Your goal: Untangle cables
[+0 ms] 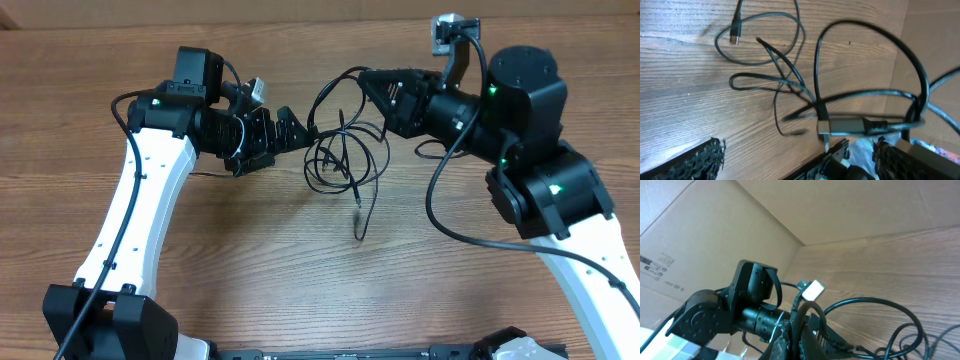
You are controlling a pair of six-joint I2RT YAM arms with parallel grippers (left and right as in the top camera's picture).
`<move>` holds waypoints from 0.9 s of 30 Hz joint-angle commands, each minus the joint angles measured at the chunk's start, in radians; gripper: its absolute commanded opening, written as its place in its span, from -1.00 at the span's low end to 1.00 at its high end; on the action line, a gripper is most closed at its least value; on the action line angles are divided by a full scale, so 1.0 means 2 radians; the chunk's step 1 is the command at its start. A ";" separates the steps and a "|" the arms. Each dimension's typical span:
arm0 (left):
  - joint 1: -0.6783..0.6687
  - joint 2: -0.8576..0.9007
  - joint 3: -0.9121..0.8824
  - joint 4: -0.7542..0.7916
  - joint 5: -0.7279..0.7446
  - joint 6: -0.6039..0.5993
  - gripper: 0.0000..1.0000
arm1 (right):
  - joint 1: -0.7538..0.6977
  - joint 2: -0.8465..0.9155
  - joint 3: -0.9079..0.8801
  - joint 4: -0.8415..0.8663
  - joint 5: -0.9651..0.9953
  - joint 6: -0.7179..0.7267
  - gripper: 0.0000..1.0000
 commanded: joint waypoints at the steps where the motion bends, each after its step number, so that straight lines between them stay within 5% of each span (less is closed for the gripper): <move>1: 0.002 -0.015 0.011 -0.012 -0.003 0.043 0.94 | 0.002 -0.001 0.017 0.018 0.003 0.041 -0.93; 10: 0.002 -0.015 0.011 -0.040 -0.029 0.055 0.96 | 0.002 -0.012 0.017 0.104 -0.001 0.039 -0.93; 16: 0.002 -0.015 0.011 -0.047 -0.029 0.055 0.96 | 0.002 -0.003 0.017 0.006 0.152 -0.011 -0.93; 20: 0.002 -0.015 0.011 -0.047 -0.029 0.055 0.96 | 0.002 0.007 0.017 -0.018 0.141 -0.009 -0.93; 27: 0.002 -0.015 0.011 -0.053 -0.029 0.063 0.96 | 0.001 -0.031 0.017 0.241 -0.031 0.040 -0.93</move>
